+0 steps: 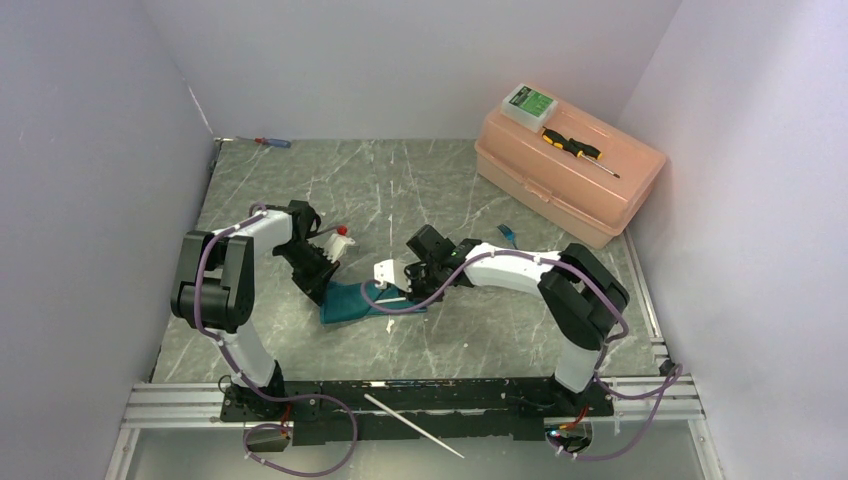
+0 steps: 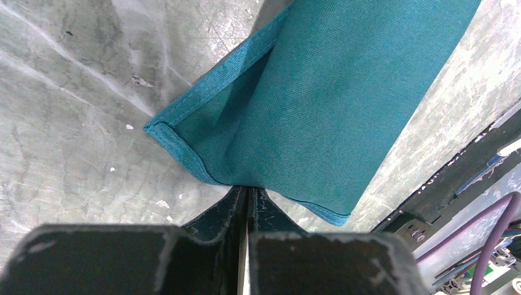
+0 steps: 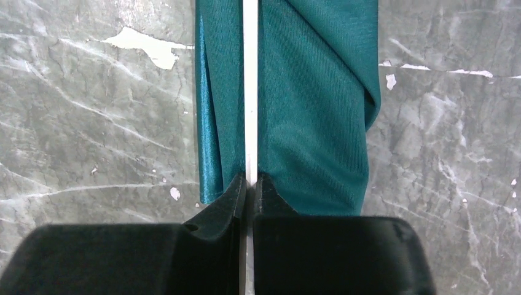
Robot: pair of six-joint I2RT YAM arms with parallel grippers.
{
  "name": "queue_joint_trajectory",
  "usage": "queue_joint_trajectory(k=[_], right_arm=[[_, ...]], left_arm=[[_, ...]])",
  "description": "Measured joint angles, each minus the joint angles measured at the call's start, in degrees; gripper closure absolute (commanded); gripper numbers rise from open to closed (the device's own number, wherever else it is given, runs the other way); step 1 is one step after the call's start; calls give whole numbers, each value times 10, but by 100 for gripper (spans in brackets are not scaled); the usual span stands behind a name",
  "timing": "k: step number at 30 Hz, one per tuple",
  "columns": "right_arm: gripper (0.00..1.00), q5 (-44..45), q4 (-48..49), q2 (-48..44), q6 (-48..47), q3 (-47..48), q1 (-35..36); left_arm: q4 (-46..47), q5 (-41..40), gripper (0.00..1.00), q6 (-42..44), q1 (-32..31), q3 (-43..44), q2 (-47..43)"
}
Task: Fold the napkin into a case and place the utensils inside
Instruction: Insert the utensils into the folded napkin.
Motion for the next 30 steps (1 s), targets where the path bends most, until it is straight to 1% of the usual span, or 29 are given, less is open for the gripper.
queue_joint_trajectory(k=[4,5,7,10,11,15,16,17,18,19,22,23,24,26,28,30], right_arm=[[100,-8,-1,7,0,10,0],[98,-9,-1,7,0,12,0],[87,-11,-4,9,0,19,0],[75,-14,-18,16,-2,36,1],[72,-14,-23,20,-1,43,1],[65,-14,-47,26,-3,66,2],[59,-14,-53,26,-2,70,2],[29,-13,-57,26,-2,73,2],[4,-12,-61,25,0,76,2],[1,-12,-64,23,7,76,2],[0,-9,-73,8,12,76,2],[2,-7,-75,-1,15,76,2],[6,-4,-75,-10,20,75,1],[17,4,-69,-36,30,65,0],[36,7,-64,-62,46,52,-9],[53,4,-61,-79,65,45,-29]], left_arm=[[-1,0,93,0,0,1,1],[-2,0,93,0,0,2,2],[-3,0,93,0,-1,3,4],[-4,0,94,0,-1,4,4],[-4,0,94,0,-1,4,4],[-4,0,94,1,-1,4,4],[-4,0,94,1,-1,4,4],[-4,0,94,1,-1,4,4],[-4,0,94,2,-1,4,4],[-4,0,95,3,-1,4,4],[-5,0,95,3,-1,4,4],[-5,0,95,3,-1,4,4],[-5,0,95,3,-1,4,4],[-5,0,95,3,-1,4,4],[-5,0,95,3,-1,4,4],[-5,0,95,3,-1,4,4]])
